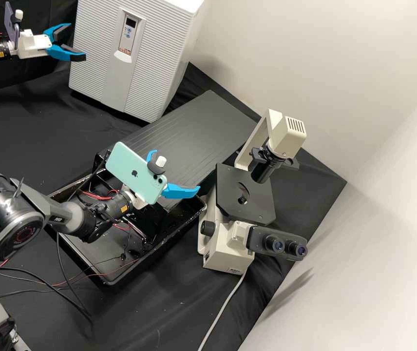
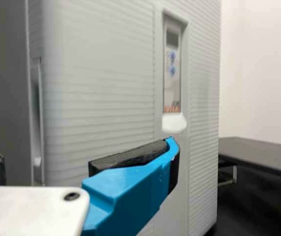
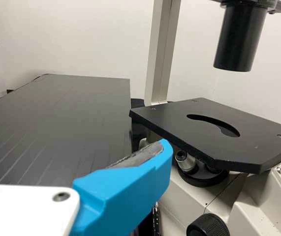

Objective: Open the incubator door

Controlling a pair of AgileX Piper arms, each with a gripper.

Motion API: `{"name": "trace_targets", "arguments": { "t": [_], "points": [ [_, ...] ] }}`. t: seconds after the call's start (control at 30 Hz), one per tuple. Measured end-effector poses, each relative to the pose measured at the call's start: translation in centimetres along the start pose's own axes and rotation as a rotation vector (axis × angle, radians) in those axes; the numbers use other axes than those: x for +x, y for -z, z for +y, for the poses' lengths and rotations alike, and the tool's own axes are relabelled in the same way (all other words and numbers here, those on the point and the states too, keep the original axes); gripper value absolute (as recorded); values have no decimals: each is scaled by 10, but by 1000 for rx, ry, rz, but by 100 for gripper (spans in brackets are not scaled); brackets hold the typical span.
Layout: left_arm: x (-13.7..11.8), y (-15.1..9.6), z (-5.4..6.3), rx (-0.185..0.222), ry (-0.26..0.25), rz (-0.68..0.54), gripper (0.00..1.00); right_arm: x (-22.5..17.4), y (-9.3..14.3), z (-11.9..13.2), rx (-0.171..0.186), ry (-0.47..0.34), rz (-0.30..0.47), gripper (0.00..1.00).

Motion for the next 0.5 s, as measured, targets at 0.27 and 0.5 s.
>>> {"name": "trace_targets", "arguments": {
  "t": [0.27, 0.5],
  "points": [
    [9, -3, 23, 49, -49, -25, 100, 0, 0, 0, 0, 0, 0, 100],
    [16, -12, 21, 32, -47, -51, 100, 0, 0, 0, 0, 0, 0, 100]
  ]
}}
